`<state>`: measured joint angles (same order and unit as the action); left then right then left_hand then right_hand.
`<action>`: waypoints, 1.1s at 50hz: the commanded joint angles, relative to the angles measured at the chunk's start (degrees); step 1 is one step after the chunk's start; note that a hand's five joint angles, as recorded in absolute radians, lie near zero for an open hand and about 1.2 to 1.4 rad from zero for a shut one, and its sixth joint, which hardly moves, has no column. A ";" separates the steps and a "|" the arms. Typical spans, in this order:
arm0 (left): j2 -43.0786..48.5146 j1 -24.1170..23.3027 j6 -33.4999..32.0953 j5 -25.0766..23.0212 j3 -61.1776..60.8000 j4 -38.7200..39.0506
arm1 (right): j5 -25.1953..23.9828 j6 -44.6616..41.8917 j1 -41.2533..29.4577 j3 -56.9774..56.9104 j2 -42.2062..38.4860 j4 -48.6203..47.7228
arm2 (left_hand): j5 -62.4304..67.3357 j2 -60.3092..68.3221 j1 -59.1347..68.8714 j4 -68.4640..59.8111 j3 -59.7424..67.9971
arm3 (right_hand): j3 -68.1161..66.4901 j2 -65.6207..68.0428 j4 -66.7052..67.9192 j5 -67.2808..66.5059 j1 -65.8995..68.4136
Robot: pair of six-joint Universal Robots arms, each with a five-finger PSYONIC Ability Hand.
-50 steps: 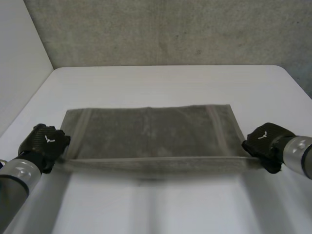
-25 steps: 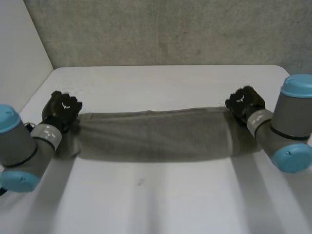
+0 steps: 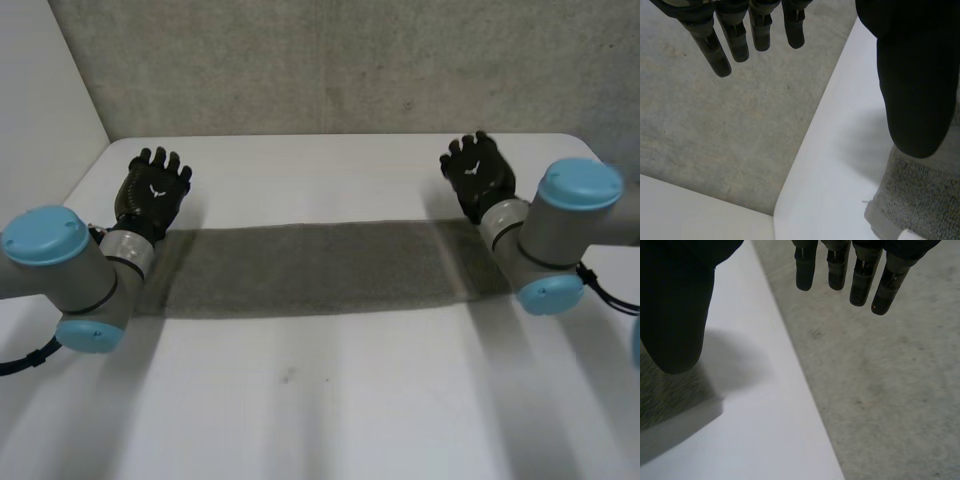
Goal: Fold the towel.
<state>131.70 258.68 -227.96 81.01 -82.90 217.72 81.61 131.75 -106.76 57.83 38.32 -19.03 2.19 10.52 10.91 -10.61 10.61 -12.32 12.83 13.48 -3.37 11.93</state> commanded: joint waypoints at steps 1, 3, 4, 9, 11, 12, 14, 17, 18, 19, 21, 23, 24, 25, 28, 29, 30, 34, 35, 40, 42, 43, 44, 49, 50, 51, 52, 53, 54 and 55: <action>-11.18 -0.72 0.68 -0.06 -10.59 0.07 | -0.22 12.81 0.59 11.23 14.22 1.79 | -2.19 -0.52 -0.91 0.61 -0.61 | 2.32 -2.83 -3.48 3.37 -1.93; -13.38 -0.72 0.76 -0.06 -13.05 0.07 | -0.22 14.15 0.59 13.63 16.79 4.09 | -2.19 -0.52 -0.91 0.61 -0.61 | 2.32 -2.83 -3.48 3.37 -1.93; -15.31 -0.72 1.29 -0.15 -15.51 0.07 | -0.48 14.50 0.59 15.89 18.53 7.31 | -2.19 -0.52 -0.91 0.61 -0.61 | 2.32 -2.83 -3.48 3.37 -1.93; -19.02 -0.54 5.14 -0.32 -21.50 0.42 | -1.01 15.03 2.25 19.77 20.31 18.03 | -2.19 -0.52 -0.91 0.61 -0.61 | 2.32 -2.83 -3.48 3.37 -1.93; -19.46 -0.28 6.74 -0.24 -22.74 0.42 | -1.10 15.21 3.41 20.66 20.13 20.44 | -2.19 -0.52 -0.91 0.61 -0.61 | 2.32 -2.83 -3.48 3.37 -1.93; -19.73 -0.19 8.13 -0.24 -23.53 0.34 | -1.19 15.38 4.01 21.36 19.70 21.74 | -2.19 -0.52 -0.91 0.61 -0.61 | 1.77 -2.27 -2.92 2.82 -1.38; -19.82 -0.10 9.47 -0.24 -23.97 0.42 | -1.27 15.47 4.64 21.98 18.64 21.58 | -2.19 -0.52 -0.91 0.61 -0.61 | -1.80 1.29 0.64 -0.75 2.19; -19.73 -0.10 11.04 -0.24 -24.15 0.33 | -1.98 15.29 5.16 22.59 15.56 18.85 | -2.19 -0.52 -0.91 0.61 -0.61 | -15.25 14.75 14.10 -14.20 15.64; -19.73 -0.10 11.40 -0.24 -24.15 0.33 | -1.98 15.03 5.77 22.85 14.52 17.29 | -2.19 -0.52 -0.91 0.61 -0.61 | -21.42 20.91 20.26 -20.37 21.81; -19.73 -0.10 11.40 -0.24 -24.15 0.33 | -1.98 15.03 5.78 22.86 14.51 17.27 | -2.19 -0.52 -0.91 0.61 -0.61 | -21.48 20.97 20.32 -20.43 21.87; -19.73 -0.02 11.49 -0.15 -24.15 0.33 | -1.45 14.42 6.57 22.86 12.67 14.74 | -2.19 -0.52 -0.91 0.61 -0.61 | -25.51 25.00 24.35 -24.46 25.90; -19.81 -0.02 11.49 -0.15 -24.15 0.33 | -1.45 14.41 6.74 22.77 11.97 14.20 | -2.19 -0.52 -0.91 0.61 -0.61 | -28.18 27.68 27.02 -27.13 28.57; -19.90 -0.10 11.49 -0.06 -24.24 0.33 | -1.54 14.33 7.09 22.77 11.44 13.76 | -2.19 -0.52 -0.91 0.61 -0.61 | -31.37 30.87 30.21 -30.32 31.76; -19.90 -0.10 11.49 -0.06 -24.24 0.33 | -1.54 14.33 7.10 22.77 11.43 13.76 | -2.19 -0.52 -0.91 0.61 -0.61 | -31.40 30.90 30.24 -30.35 31.79; -19.90 -0.10 11.49 -0.06 -24.33 0.33 | -1.45 14.24 7.98 22.33 10.90 13.49 | -2.19 -0.52 -0.91 0.61 -0.61 | -54.45 53.94 53.29 -53.40 54.83; -19.90 -0.19 11.49 -0.06 -24.33 0.33 | -1.45 14.33 8.50 21.98 10.73 13.23 | -2.19 -0.52 -0.91 0.61 -0.61 | -67.54 67.04 66.39 -66.49 67.93; -19.90 -0.19 11.49 -0.06 -24.33 0.33 | -1.45 14.33 8.50 21.98 10.73 13.23 | -2.19 -0.52 -0.91 0.61 -0.61 | -67.68 67.17 66.52 -66.62 68.06; -19.99 -0.54 11.49 0.03 -24.33 0.33 | 0.73 14.15 11.13 22.68 13.44 11.04 | -2.19 -0.52 -0.91 0.61 -0.61 | -67.68 67.17 66.52 -66.63 68.07; -19.99 -0.63 11.57 0.03 -24.41 0.33 | 2.75 13.80 11.57 22.94 15.19 9.81 | -2.19 -0.52 -0.91 0.61 -0.61 | -67.68 67.17 66.52 -66.63 68.07; -21.22 -0.63 11.58 0.03 -25.20 0.33 | 8.82 10.22 14.03 23.21 17.49 7.34 | -2.19 -0.52 -0.91 0.61 -0.61 | -67.68 67.17 66.52 -66.63 68.07; -21.57 -0.63 11.58 0.03 -25.20 0.33 | 9.96 6.89 15.35 23.29 17.76 7.17 | -2.19 -0.52 -0.91 0.61 -0.61 | -67.68 67.17 66.52 -66.63 68.07; -21.66 -0.72 11.58 0.03 -25.29 0.33 | 11.11 2.94 16.58 23.12 18.02 6.90 | -2.19 -0.52 -0.91 0.61 -0.61 | -67.68 67.17 66.52 -66.63 68.07; -21.66 -0.72 11.58 0.03 -25.29 0.33 | 11.12 2.90 16.59 23.12 18.02 6.90 | -2.19 -0.52 -0.91 0.61 -0.61 | -67.68 67.17 66.52 -66.63 68.07; -21.75 -0.81 11.58 0.11 -25.29 0.33 | 11.03 -3.52 16.33 22.07 19.17 5.23 | -2.19 -0.52 -0.91 0.61 -0.61 | -67.68 67.17 66.52 -66.63 68.07; -21.75 -0.81 11.58 0.03 -25.29 0.25 | 10.25 -3.17 15.28 21.37 19.51 3.49 | -2.19 -0.52 -0.91 0.61 -0.61 | -67.68 67.17 66.52 -66.63 68.07; -21.75 -0.81 11.58 0.11 -25.29 0.33 | 9.02 -1.95 12.92 20.67 20.13 1.82 | -2.15 -0.48 -0.87 0.56 -0.57 | -67.68 67.17 66.52 -66.63 68.07; -21.75 -0.81 11.58 0.11 -25.29 0.33 | 9.01 -1.93 12.90 20.66 20.13 1.80 | -2.15 -0.48 -0.87 0.56 -0.56 | -67.68 67.17 66.52 -66.63 68.07; -21.75 -0.81 11.58 0.11 -25.29 0.33 | 7.35 -0.45 9.24 19.88 21.09 0.76 | -2.15 -0.48 -0.87 0.56 -0.56 | -67.68 67.17 66.52 -66.63 68.07; -21.75 -0.81 11.58 0.11 -25.29 0.33 | 4.99 1.30 5.29 19.17 21.97 -0.12 | -2.15 -0.48 -0.87 0.56 -0.56 | -67.68 67.17 66.52 -66.63 68.07; -21.75 -0.81 11.58 0.11 -25.29 0.33 | 4.97 1.32 5.25 19.16 21.98 -0.13 | -2.15 -0.48 -0.87 0.56 -0.56 | -67.68 67.17 66.52 -66.63 68.07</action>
<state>109.92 257.88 -216.39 81.09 -108.22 218.05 92.33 129.65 -91.50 79.60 57.88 -14.81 1.73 9.49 9.92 -9.62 9.50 -67.50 67.27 68.30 -56.25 54.25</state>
